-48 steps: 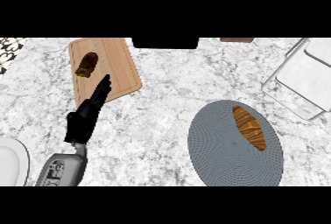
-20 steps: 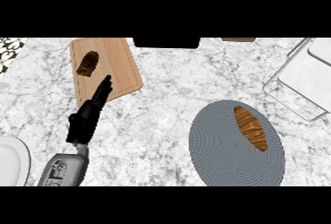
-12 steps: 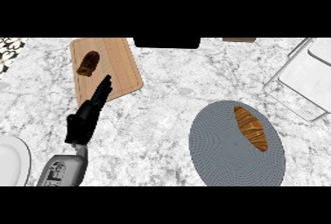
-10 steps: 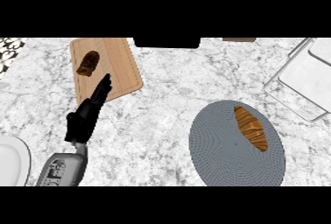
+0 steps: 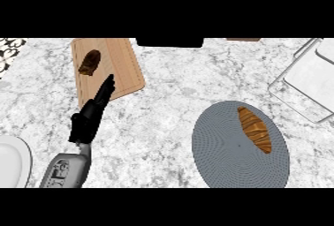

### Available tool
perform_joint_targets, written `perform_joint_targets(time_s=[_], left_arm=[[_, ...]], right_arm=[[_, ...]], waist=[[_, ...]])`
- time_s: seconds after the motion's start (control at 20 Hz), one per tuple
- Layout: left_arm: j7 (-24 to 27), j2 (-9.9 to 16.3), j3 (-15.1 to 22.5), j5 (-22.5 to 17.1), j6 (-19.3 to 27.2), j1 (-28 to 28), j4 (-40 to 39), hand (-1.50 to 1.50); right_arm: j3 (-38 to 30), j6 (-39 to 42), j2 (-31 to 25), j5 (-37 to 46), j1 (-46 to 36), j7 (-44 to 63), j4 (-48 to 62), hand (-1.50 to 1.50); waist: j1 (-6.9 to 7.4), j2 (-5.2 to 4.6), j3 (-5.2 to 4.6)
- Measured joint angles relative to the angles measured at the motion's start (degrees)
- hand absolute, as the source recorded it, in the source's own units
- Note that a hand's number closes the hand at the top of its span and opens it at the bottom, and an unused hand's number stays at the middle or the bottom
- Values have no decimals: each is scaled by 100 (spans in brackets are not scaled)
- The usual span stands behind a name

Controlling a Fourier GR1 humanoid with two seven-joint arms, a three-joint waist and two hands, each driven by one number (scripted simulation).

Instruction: Pick the bell pepper from the placemat and place it in the tiered shelf

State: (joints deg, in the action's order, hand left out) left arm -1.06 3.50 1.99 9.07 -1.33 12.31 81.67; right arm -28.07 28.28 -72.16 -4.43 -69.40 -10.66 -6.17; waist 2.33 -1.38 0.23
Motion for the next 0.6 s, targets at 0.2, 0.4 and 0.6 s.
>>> perform_joint_targets(time_s=[0.2,0.4,0.6], left_arm=[[37,7,2,-14,-16,-30,62,0],[-8,1,-9,-32,-17,4,77,0],[-6,-65,26,-19,26,-31,107,0]], right_arm=[[84,330,-357,105,288,172,72,-150],[141,630,-607,184,622,34,85,-150],[189,935,-753,249,927,-180,97,-150]], waist=[[30,-31,19],[13,-66,49],[7,-75,68]])
